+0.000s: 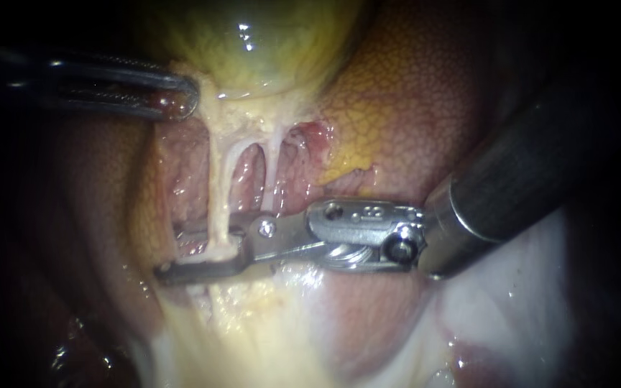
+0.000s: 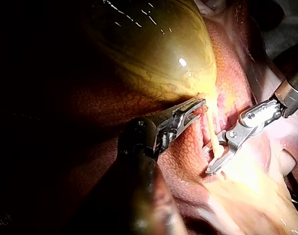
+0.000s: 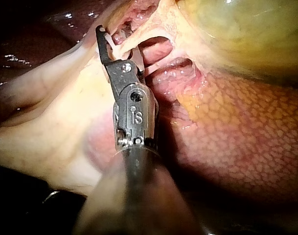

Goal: Clipping second clip left tube

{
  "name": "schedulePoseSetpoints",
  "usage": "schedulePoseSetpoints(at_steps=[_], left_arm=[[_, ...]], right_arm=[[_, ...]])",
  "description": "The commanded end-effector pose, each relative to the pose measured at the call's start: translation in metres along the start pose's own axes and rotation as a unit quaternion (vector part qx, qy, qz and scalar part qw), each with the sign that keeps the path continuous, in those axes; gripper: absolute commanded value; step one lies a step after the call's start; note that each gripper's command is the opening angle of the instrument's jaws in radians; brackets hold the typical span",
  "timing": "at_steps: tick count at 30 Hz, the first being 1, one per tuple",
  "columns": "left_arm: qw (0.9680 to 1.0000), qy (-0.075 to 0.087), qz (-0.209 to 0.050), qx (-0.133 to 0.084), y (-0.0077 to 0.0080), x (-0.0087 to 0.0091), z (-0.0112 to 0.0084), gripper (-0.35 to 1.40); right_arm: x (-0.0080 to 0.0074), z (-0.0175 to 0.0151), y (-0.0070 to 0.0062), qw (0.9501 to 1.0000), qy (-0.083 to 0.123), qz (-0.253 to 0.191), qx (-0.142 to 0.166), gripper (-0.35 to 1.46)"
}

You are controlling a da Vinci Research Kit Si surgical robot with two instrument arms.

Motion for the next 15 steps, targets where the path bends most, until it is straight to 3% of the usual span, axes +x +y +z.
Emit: schedulePoseSetpoints(at_steps=[1,3,7,11,15], left_arm=[[1.0000,0.000,0.000,0.000,0.0000,0.0000,0.0000,-0.35],[1.0000,0.000,0.000,0.000,0.0000,0.0000,0.0000,-0.35],[1.0000,0.000,0.000,0.000,0.0000,0.0000,-0.0001,-0.35],[1.0000,0.000,0.000,0.001,0.0000,0.0000,-0.0001,-0.35],[1.0000,0.000,0.000,0.001,0.0001,0.0000,-0.0001,-0.35]], right_arm=[[0.0000,0.0000,0.0000,1.0000,0.000,0.000,0.000,0.06],[0.0000,0.0000,0.0000,1.0000,0.000,0.000,0.000,0.07],[0.0002,-0.0001,0.0001,1.0000,0.000,0.001,0.002,0.32],[0.0003,-0.0005,0.0005,1.0000,0.002,0.001,0.009,0.43],[0.0004,-0.0010,0.0013,0.9997,0.019,-0.001,0.017,0.49]])
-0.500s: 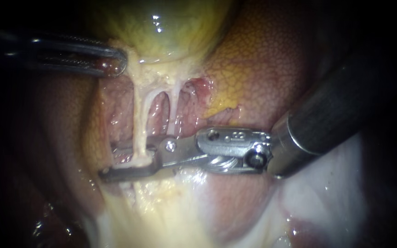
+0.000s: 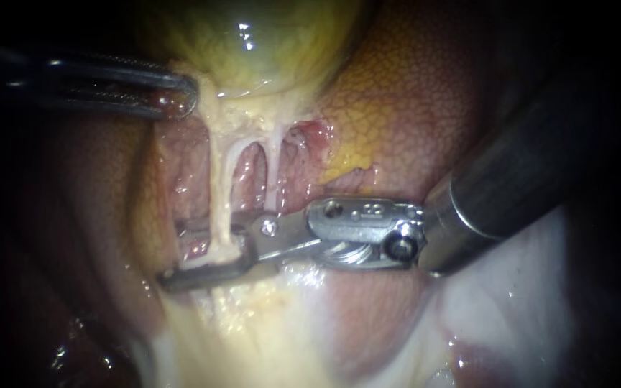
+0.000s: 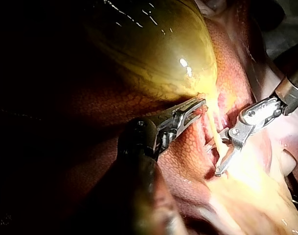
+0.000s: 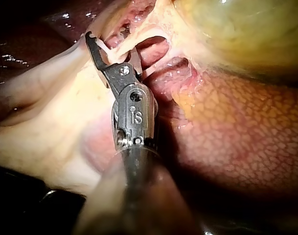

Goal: Clipping second clip left tube

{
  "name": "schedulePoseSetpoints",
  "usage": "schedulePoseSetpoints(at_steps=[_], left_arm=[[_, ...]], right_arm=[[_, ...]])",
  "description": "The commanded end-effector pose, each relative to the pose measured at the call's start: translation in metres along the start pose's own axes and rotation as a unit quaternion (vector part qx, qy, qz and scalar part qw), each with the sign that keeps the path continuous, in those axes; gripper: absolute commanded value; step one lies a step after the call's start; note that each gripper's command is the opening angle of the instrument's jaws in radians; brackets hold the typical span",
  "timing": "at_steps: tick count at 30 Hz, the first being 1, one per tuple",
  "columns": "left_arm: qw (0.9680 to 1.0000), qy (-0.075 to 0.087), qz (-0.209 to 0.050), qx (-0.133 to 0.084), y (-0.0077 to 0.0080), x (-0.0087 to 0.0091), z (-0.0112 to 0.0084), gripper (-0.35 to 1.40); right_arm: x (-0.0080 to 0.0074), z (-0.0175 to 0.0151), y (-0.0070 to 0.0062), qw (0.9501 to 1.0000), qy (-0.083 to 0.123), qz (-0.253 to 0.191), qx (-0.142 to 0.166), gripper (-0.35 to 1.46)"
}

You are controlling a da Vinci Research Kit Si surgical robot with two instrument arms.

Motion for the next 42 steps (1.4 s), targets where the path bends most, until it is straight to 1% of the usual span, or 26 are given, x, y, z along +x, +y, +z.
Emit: schedulePoseSetpoints(at_steps=[1,4,9,12,14,15,20,22,25,27,35,36,40,42], left_arm=[[1.0000,0.000,0.000,0.000,0.0000,0.0000,0.0000,-0.35],[1.0000,0.000,0.000,0.000,0.0000,0.0000,0.0000,-0.35],[1.0000,0.000,0.000,0.000,0.0000,0.0000,0.0000,-0.35],[1.0000,0.000,0.000,0.000,0.0000,0.0000,0.0000,-0.35],[1.0000,0.000,0.000,0.000,0.0000,0.0000,0.0000,-0.35],[1.0000,0.000,0.000,0.000,0.0000,0.0000,0.0000,-0.35],[1.0000,0.000,0.000,0.000,0.0000,0.0000,-0.0001,-0.35],[1.0000,0.000,0.000,0.000,0.0000,0.0000,-0.0001,-0.35],[1.0000,0.000,0.000,0.000,0.0000,0.0000,-0.0001,-0.35],[1.0000,0.000,0.000,0.000,0.0001,0.0000,-0.0001,-0.35],[1.0000,0.000,0.000,0.001,0.0001,0.0001,0.0000,-0.35],[1.0000,0.000,0.000,0.001,0.0001,0.0001,0.0000,-0.35],[1.0000,0.000,0.000,0.001,0.0001,0.0001,-0.0001,-0.35],[1.0000,0.000,0.000,0.001,0.0001,0.0001,-0.0001,-0.35]], right_arm=[[-0.0001,-0.0001,0.0004,1.0000,0.006,-0.001,0.002,0.50],[-0.0004,-0.0010,0.0011,0.9996,0.015,-0.005,0.025,0.50],[-0.0009,-0.0028,0.0024,0.9982,0.028,-0.009,0.052,0.50],[-0.0010,-0.0037,0.0029,0.9967,0.041,-0.012,0.068,0.50],[-0.0007,-0.0042,0.0031,0.9943,0.057,-0.013,0.090,0.50],[-0.0006,-0.0043,0.0031,0.9935,0.062,-0.016,0.094,0.50],[0.0003,-0.0048,0.0027,0.9860,0.090,0.009,0.140,0.49],[0.0006,-0.0050,0.0025,0.9832,0.095,0.017,0.155,0.48],[0.0009,-0.0054,0.0021,0.9774,0.102,0.031,0.183,0.46],[0.0010,-0.0056,0.0019,0.9739,0.103,0.039,0.199,0.45],[0.0015,-0.0056,0.0006,0.9642,0.103,0.048,0.240,0.42],[0.0017,-0.0055,0.0003,0.9622,0.103,0.051,0.247,0.41],[0.0021,-0.0056,-0.0005,0.9588,0.099,0.056,0.260,0.38],[0.0024,-0.0056,-0.0008,0.9574,0.103,0.060,0.263,0.37]])
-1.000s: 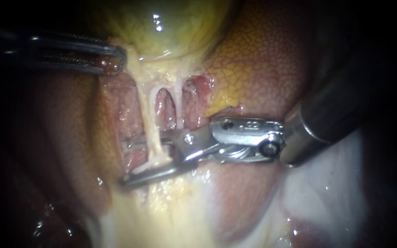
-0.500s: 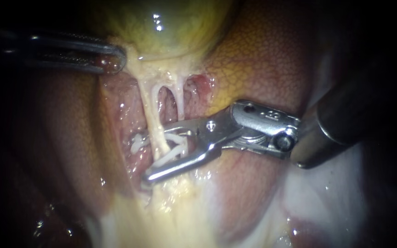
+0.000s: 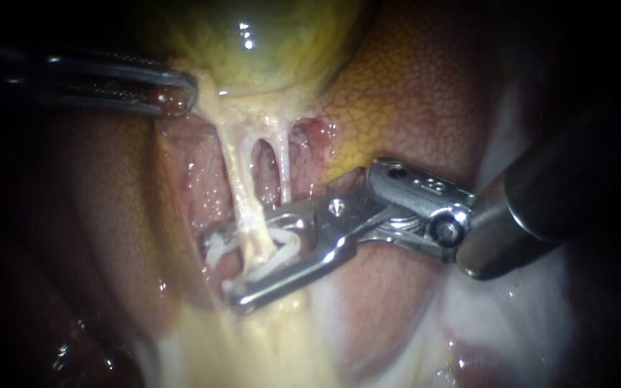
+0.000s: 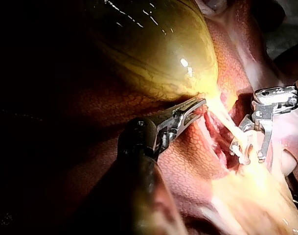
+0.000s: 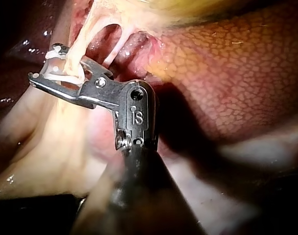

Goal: Clipping second clip left tube

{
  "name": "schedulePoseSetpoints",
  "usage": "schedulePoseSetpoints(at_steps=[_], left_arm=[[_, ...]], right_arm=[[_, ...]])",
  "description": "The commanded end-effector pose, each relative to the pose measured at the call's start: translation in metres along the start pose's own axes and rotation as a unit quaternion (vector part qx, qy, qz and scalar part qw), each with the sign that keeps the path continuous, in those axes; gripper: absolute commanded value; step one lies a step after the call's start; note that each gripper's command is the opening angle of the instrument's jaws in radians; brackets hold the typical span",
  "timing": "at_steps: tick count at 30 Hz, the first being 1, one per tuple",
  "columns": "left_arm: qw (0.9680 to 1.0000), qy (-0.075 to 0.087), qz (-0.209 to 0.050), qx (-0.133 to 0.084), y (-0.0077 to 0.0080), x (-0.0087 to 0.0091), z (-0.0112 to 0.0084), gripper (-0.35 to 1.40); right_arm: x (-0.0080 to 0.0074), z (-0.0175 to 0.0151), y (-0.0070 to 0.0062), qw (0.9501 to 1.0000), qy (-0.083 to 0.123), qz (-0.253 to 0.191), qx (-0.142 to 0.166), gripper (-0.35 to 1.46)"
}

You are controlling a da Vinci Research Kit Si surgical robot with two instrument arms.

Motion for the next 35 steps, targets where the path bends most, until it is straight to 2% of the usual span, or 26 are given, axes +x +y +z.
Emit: schedulePoseSetpoints(at_steps=[1,6,10,16,19,20,35], left_arm=[[1.0000,0.000,0.000,0.000,0.0000,0.0000,0.0000,-0.35],[1.0000,0.000,0.000,0.000,0.0000,0.0000,0.0000,-0.35],[1.0000,0.000,0.000,0.000,0.0000,0.0000,0.0000,-0.35],[1.0000,0.000,0.000,0.000,0.0001,0.0000,-0.0001,-0.35],[1.0000,0.000,0.000,0.000,0.0001,0.0000,-0.0001,-0.35],[1.0000,0.000,0.000,0.000,0.0001,0.0000,-0.0001,-0.35],[1.0000,0.000,0.000,0.000,0.0001,0.0000,-0.0001,-0.35]], right_arm=[[0.0001,0.0001,0.0000,1.0000,0.002,-0.001,0.000,0.36],[0.0006,-0.0001,0.0000,0.9999,0.006,0.006,-0.011,0.29],[0.0006,-0.0002,0.0000,0.9994,0.007,0.027,-0.021,0.08],[0.0006,-0.0002,-0.0001,0.9989,0.012,0.033,-0.031,-0.06],[0.0006,-0.0003,-0.0001,0.9989,0.013,0.033,-0.032,-0.22],[0.0006,-0.0004,-0.0001,0.9989,0.013,0.033,-0.032,-0.35],[0.0004,-0.0006,0.0001,0.9986,0.016,0.032,-0.039,-0.35]])
